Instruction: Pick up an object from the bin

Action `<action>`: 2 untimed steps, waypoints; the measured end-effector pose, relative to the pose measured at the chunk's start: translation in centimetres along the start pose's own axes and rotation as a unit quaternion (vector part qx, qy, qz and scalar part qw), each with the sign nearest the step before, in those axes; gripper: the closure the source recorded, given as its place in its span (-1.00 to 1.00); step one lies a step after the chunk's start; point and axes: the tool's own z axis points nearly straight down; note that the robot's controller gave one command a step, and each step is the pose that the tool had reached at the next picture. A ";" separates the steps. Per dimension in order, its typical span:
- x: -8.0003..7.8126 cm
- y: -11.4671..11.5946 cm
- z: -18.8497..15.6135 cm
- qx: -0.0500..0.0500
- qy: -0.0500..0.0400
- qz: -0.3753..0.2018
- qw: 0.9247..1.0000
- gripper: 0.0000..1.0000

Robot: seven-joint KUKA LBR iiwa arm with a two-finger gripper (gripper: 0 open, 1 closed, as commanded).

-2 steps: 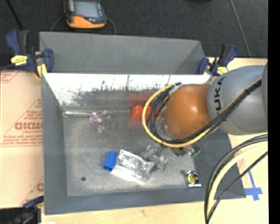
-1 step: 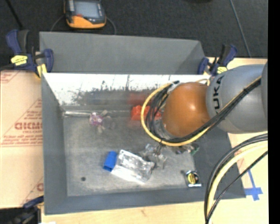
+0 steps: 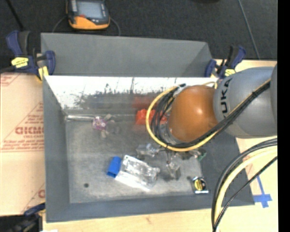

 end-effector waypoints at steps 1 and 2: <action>0.0 0.0 0.0 0.000 0.000 0.000 1.000 1.00; 0.0 0.0 0.0 0.000 0.000 -0.001 1.000 1.00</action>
Offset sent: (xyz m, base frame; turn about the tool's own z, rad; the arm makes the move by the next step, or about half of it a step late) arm 0.0000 0.0000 0.0000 0.0000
